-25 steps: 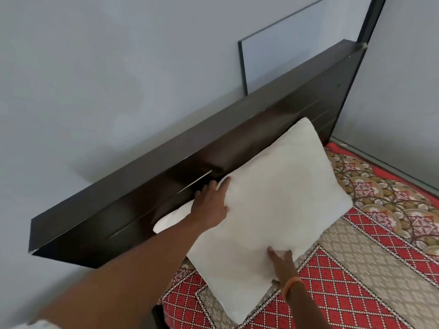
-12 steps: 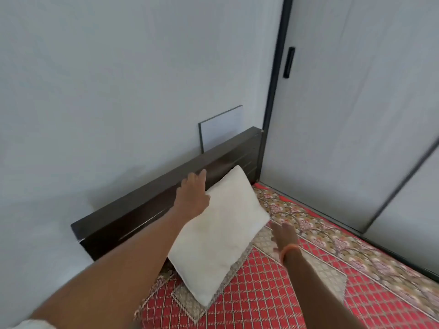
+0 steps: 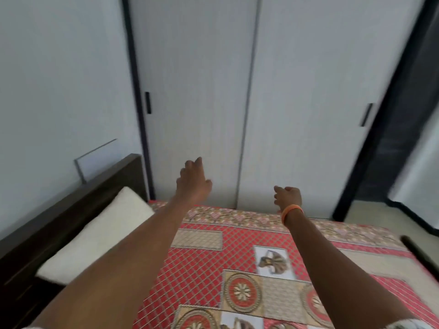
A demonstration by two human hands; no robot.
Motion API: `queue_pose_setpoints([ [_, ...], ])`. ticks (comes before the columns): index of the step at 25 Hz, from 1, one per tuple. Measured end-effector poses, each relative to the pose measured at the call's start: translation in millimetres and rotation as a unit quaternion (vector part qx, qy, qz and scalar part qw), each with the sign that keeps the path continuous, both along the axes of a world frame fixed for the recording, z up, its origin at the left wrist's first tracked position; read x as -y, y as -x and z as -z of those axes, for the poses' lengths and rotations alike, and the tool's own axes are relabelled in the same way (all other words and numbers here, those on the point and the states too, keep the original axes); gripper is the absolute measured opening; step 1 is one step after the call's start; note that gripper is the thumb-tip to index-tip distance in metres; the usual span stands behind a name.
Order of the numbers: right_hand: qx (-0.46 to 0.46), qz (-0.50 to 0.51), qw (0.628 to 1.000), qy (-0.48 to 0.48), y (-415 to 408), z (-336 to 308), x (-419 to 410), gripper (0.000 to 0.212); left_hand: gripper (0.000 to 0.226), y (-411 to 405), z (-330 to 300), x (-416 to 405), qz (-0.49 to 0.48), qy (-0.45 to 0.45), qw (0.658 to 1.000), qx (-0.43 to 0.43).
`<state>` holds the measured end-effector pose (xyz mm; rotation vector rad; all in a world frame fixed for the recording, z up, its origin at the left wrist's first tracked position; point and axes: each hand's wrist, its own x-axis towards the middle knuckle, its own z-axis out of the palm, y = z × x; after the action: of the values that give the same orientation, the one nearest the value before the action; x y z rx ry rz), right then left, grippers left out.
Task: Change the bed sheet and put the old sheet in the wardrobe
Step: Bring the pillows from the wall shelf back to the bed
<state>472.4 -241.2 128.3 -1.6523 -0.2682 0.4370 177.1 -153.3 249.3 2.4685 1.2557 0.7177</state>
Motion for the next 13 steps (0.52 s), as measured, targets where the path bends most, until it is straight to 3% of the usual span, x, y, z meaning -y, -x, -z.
queue_pose_setpoints([
  [3, 0.014, 0.088, 0.996, -0.003, -67.9, -19.3, 138.4, 0.058, 0.065, -95.1, -8.3, 96.0, 0.099, 0.006, 0.995, 0.007],
  [6, 0.030, 0.211, 0.977, -0.002, -141.9, -26.0, 296.0, 0.073, 0.067, -204.9, -9.5, 215.5, 0.204, 0.028, 0.978, 0.011],
  [10, 0.029, 0.311, 0.950, -0.009, -207.3, -50.0, 506.9, 0.037, 0.071, -345.4, -6.8, 387.4, 0.334, 0.037, 0.941, 0.033],
  [13, 0.029, 0.409, 0.912, -0.002, -264.9, -53.9, 667.5, 0.056, 0.074, -435.3, -10.7, 528.1, 0.424, 0.083, 0.900, 0.055],
])
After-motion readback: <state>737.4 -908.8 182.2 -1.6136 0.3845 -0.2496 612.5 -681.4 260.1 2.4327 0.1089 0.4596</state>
